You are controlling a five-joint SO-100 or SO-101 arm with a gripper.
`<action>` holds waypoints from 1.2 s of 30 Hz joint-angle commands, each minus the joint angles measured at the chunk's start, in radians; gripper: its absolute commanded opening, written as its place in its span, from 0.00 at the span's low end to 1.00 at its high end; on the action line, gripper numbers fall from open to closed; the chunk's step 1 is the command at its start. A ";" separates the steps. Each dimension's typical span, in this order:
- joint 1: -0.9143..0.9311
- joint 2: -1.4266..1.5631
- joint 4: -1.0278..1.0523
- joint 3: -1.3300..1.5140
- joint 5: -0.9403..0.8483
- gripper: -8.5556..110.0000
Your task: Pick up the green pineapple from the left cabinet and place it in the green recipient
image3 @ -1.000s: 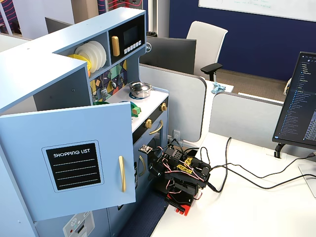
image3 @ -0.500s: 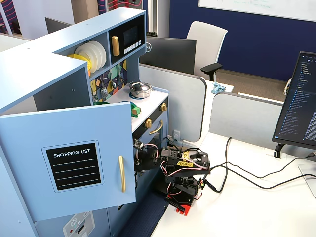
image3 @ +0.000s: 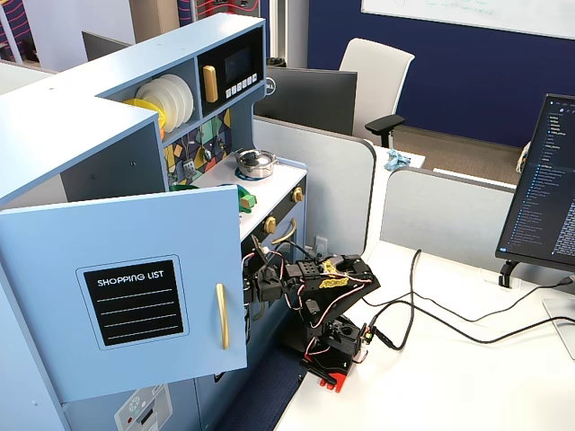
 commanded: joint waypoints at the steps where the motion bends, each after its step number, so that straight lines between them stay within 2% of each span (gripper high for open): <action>1: 0.014 -0.100 -0.058 -0.132 0.044 0.30; 20: 0.086 -0.638 -0.318 -0.414 -0.026 0.36; 27: 0.107 -0.753 -0.334 -0.495 -0.026 0.36; 36: 0.106 -0.842 -0.328 -0.630 0.032 0.42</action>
